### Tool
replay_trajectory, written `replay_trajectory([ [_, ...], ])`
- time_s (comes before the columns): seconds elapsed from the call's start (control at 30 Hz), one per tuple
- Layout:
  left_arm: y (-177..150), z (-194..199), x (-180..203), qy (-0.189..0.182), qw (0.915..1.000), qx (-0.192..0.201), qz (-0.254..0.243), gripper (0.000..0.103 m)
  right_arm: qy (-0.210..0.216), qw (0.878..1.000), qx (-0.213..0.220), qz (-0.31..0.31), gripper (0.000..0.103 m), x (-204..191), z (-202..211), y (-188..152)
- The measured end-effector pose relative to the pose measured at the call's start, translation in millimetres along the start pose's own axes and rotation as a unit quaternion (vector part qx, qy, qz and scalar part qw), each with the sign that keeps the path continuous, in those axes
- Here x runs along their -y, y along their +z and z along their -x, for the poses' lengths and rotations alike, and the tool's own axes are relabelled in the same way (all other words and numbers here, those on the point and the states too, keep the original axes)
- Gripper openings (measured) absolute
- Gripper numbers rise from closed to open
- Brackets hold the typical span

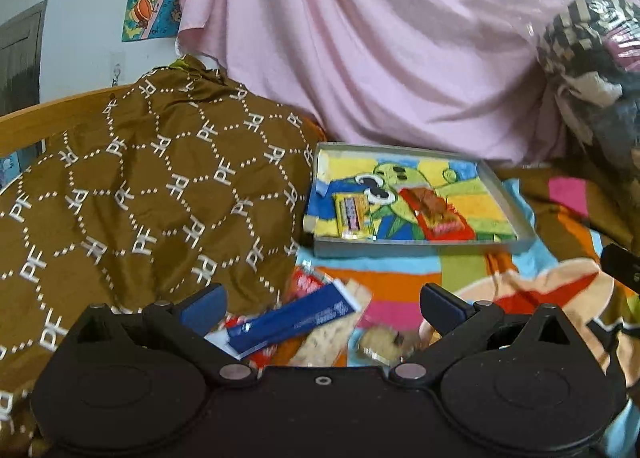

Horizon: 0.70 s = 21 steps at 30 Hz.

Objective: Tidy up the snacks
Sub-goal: 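Withdraw both tools from the tray back over the snack pile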

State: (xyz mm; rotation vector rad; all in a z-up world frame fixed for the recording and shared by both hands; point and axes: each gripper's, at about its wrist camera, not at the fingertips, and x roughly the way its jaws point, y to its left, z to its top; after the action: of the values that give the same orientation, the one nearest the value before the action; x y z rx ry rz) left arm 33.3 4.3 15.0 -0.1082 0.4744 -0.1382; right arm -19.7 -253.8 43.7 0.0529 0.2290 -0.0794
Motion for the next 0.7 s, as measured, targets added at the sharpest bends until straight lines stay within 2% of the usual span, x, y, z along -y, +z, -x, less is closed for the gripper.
replay_trajectory([
  [0.23, -24.8, 3.4, 6.0, 0.001, 0.9981, -0.057, -0.021, 0.102, -0.005, 0.998, -0.059, -0.006, 0.103, -6.0, 4.2, -18.0],
  [0.4, -33.6, -4.8, 10.6, 0.034, 0.9938, -0.095, -0.046, 0.102, -0.006, 0.997, -0.078, -0.004, 0.103, -9.8, 4.7, -22.6],
  [0.7, -37.5, -24.9, -9.9, 0.067, 0.9826, -0.173, 0.006, 0.102, 0.025, 0.985, -0.160, 0.058, 0.103, -38.4, -15.5, -37.5],
])
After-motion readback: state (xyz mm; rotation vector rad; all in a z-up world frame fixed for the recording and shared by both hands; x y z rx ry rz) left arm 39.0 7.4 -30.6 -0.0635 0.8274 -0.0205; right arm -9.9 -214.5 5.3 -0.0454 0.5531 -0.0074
